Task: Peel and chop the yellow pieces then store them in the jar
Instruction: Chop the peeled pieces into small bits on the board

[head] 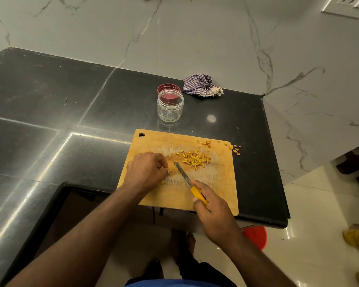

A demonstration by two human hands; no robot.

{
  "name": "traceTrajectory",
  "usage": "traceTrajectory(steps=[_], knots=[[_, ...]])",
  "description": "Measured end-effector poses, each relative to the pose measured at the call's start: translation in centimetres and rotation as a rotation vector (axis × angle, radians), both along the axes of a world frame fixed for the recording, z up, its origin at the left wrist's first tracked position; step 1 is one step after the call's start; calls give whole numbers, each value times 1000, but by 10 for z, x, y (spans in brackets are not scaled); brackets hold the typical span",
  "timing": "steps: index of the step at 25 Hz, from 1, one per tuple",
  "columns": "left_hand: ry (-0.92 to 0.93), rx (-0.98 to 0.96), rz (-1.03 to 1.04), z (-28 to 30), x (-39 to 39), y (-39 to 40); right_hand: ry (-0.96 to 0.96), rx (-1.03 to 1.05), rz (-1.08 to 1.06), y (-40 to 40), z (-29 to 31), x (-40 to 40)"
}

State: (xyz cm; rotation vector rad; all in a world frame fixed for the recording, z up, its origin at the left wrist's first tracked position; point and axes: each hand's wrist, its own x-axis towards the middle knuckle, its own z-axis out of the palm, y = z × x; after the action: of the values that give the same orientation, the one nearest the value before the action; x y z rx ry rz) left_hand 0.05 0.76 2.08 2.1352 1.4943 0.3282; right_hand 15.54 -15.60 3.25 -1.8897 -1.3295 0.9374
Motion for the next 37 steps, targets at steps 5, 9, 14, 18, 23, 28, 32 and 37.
traceTrajectory(steps=[5, 9, 14, 18, 23, 28, 32, 37], knots=[[16, -24, 2, -3, -2, 1, -64, -2, 36, -2, 2, -2], [11, 6, 6, -3, 1, -1, -164, -11, 120, -1, 2, -9], [17, 12, -1, -4, 3, 5, -204, -2, 143, 2, 2, -12], [38, -12, 26, -6, 3, 8, -221, 16, 172, 3, 1, -14], [78, -7, -5, -2, 2, 10, -247, -16, 215, 8, -1, -7], [89, 8, 14, -1, 2, 8, -279, -47, 284, 20, 1, -3], [82, 23, 72, -5, 4, 4, -280, -37, 264, 5, -1, -5], [44, 6, 57, -4, 1, 2, -267, -1, 166, -3, 0, -1]])
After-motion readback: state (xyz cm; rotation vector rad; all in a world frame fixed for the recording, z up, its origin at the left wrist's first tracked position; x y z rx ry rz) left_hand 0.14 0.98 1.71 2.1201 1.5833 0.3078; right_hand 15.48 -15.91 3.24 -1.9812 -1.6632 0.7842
